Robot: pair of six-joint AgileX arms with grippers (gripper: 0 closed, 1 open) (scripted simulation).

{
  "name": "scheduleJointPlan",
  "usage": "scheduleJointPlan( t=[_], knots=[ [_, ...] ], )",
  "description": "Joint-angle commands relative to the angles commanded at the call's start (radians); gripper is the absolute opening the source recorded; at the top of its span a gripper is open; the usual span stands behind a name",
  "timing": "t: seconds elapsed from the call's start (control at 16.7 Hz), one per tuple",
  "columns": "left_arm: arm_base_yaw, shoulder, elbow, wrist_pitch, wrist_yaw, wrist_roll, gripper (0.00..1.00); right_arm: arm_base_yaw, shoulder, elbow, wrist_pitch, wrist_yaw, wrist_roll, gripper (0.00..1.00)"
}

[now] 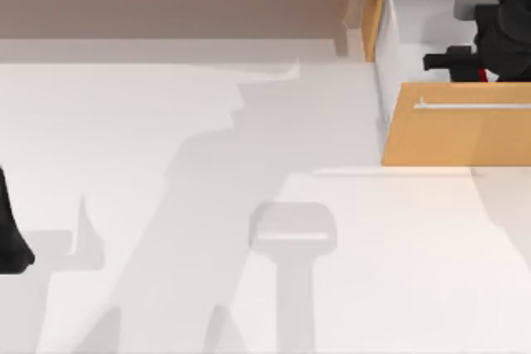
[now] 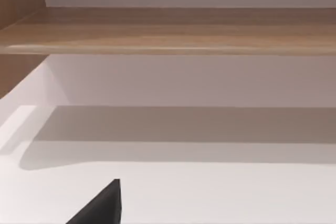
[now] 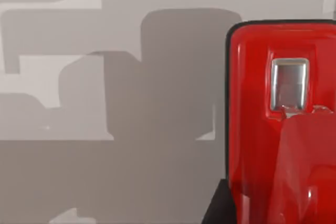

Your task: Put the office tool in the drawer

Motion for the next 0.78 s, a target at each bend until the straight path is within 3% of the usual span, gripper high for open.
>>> scheduleJointPlan(
  t=[0.24,0.78],
  knots=[
    [0.000,0.000,0.000,0.000,0.000,0.000,1.00,0.008,0.010,0.007,-0.003,0.024,-0.004,0.00],
    [0.000,0.000,0.000,0.000,0.000,0.000,1.00,-0.025,-0.001,-0.033,0.032,-0.066,0.011,0.00]
  ],
)
